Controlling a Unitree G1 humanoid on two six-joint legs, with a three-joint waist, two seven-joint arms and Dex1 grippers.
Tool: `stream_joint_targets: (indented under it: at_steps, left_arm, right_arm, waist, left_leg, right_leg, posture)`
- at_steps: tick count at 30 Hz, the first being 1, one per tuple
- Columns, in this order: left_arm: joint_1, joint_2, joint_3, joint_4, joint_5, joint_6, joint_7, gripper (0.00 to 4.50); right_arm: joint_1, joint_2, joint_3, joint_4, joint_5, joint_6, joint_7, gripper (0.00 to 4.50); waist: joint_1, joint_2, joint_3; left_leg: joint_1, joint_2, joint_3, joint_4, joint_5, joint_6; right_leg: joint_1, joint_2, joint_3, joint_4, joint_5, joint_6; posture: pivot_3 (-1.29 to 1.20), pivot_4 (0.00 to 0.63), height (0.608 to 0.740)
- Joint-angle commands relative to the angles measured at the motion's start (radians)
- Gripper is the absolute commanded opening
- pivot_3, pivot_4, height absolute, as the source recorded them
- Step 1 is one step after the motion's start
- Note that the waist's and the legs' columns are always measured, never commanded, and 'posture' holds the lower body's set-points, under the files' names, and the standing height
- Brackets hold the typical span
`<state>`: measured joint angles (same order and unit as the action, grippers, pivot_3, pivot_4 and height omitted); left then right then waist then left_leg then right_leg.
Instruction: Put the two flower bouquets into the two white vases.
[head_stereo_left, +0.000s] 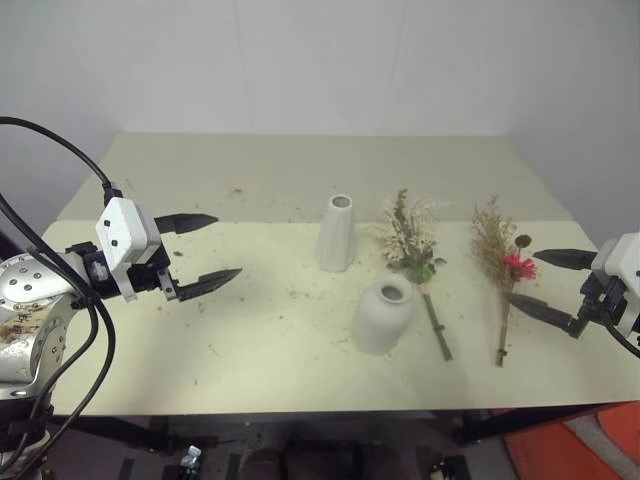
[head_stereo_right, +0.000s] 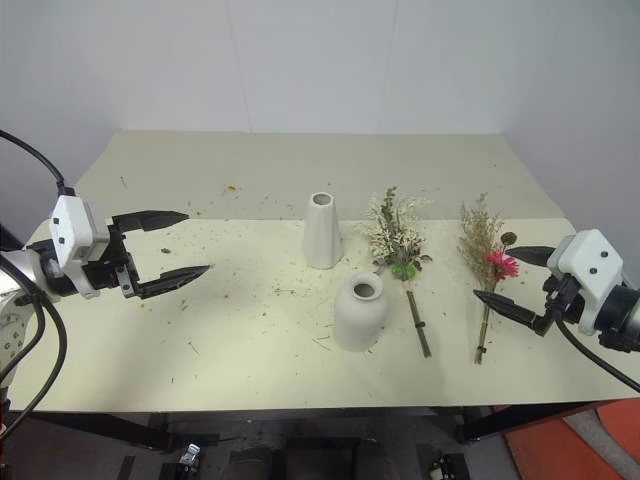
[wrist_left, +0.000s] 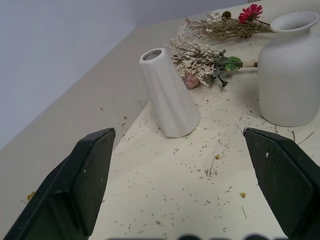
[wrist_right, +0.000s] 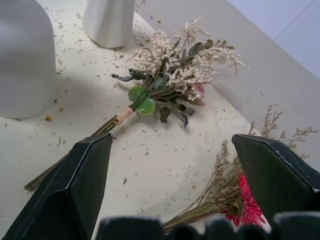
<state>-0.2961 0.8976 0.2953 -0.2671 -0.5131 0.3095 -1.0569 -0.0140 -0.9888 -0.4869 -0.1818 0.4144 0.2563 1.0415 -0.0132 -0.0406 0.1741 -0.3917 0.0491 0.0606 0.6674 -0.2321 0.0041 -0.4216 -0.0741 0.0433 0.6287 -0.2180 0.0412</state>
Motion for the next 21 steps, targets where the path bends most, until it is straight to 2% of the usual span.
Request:
stream_joint_targets:
  at_steps: [1, 12, 18, 21]
  left_arm:
    - [-0.005, 0.009, 0.025, -0.034, -0.019, 0.002, 0.012, 4.46]
    - [-0.026, -0.001, 0.001, -0.018, 0.002, -0.014, 0.039, 4.46]
    - [-0.169, -0.059, -0.143, 0.033, 0.069, -0.036, 0.055, 4.46]
    - [-0.229, -0.086, -0.21, 0.071, 0.106, -0.058, 0.035, 4.46]
  right_arm:
    - [-0.001, -0.017, -0.048, -0.012, 0.005, -0.02, 0.005, 4.5]
    - [-0.054, -0.017, 0.005, -0.032, 0.016, 0.041, -0.021, 4.5]
    - [-0.258, 0.018, 0.236, 0.003, -0.067, 0.279, -0.196, 4.5]
    - [-0.367, 0.051, 0.336, 0.039, -0.085, 0.388, -0.234, 4.5]
  waist:
    - [0.0, 0.0, 0.0]
    - [-0.001, 0.0, 0.0]
    - [-0.002, 0.0, 0.0]
    - [-0.003, 0.0, 0.0]
  left_leg:
    - [0.0, 0.0, 0.0, 0.0, 0.0, 0.0]
    - [0.0, 0.0, 0.0, 0.0, 0.0, 0.0]
    - [0.0, 0.0, 0.0, 0.001, 0.0, 0.0]
    - [-0.002, 0.0, 0.0, 0.0, 0.0, 0.0]
  right_leg:
    - [0.0, 0.0, 0.0, 0.0, 0.0, 0.0]
    - [0.0, 0.0, 0.0, 0.0, 0.0, 0.0]
    - [0.0, 0.0, 0.0, 0.0, 0.0, 0.0]
    - [-0.002, 0.0, 0.0, 0.0, 0.004, -0.007]
  posture:
    - [0.0, 0.15, 0.74]
    - [0.0, 0.15, 0.74]
    - [0.0, 0.15, 0.74]
    - [0.0, 0.15, 0.74]
